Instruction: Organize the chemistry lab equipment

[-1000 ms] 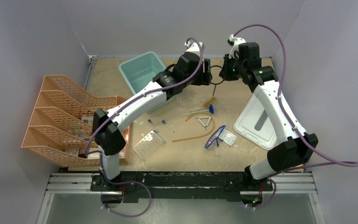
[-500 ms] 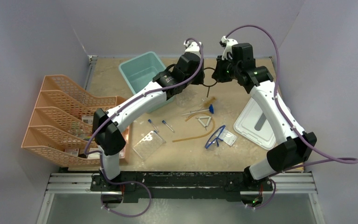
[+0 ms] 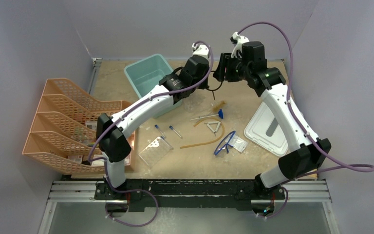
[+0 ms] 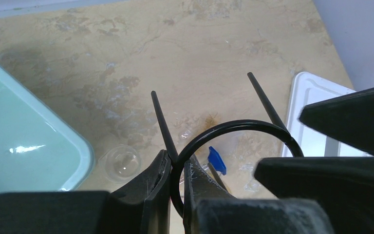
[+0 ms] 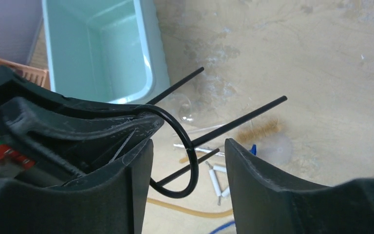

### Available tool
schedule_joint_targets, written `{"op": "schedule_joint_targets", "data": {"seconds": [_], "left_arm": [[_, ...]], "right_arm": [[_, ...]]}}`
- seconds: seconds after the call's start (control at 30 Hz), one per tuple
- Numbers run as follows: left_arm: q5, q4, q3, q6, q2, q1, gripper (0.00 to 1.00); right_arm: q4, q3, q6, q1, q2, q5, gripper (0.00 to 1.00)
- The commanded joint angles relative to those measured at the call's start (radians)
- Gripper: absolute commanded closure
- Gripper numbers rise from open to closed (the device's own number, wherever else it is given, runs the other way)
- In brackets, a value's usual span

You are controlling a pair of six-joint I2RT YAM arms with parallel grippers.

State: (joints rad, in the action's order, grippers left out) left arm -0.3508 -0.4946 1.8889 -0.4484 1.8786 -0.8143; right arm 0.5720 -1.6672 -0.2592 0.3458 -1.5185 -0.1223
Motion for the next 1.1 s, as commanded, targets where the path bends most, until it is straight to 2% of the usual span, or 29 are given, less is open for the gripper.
{"op": "schedule_joint_targets", "data": {"seconds": [0.0,0.17,0.27,0.5,0.67,0.9,1.07], "left_arm": [[-0.004,0.038,0.021,0.007,-0.094,0.059,1.00],[0.018,0.009,0.017,-0.025,-0.134,0.188,1.00],[-0.045,-0.021,0.018,-0.010,-0.159,0.257,1.00],[-0.094,-0.106,0.004,-0.047,-0.160,0.449,1.00],[-0.009,-0.108,-0.026,-0.065,-0.123,0.551,1.00],[0.105,-0.164,0.049,-0.071,0.009,0.602,1.00],[0.145,-0.170,0.043,-0.070,0.032,0.602,1.00]], "right_arm": [[-0.084,-0.064,-0.084,-0.004,0.077,0.010,0.40],[-0.166,-0.005,-0.110,-0.003,0.162,0.099,0.36],[-0.218,0.037,-0.110,-0.005,0.189,0.143,0.35],[-0.211,0.026,-0.110,-0.004,0.119,0.171,0.34],[-0.226,0.058,-0.110,-0.004,0.083,0.173,0.35],[-0.227,0.069,-0.124,-0.005,0.055,0.162,0.35],[-0.215,0.072,-0.127,-0.005,0.043,0.166,0.36]]}}
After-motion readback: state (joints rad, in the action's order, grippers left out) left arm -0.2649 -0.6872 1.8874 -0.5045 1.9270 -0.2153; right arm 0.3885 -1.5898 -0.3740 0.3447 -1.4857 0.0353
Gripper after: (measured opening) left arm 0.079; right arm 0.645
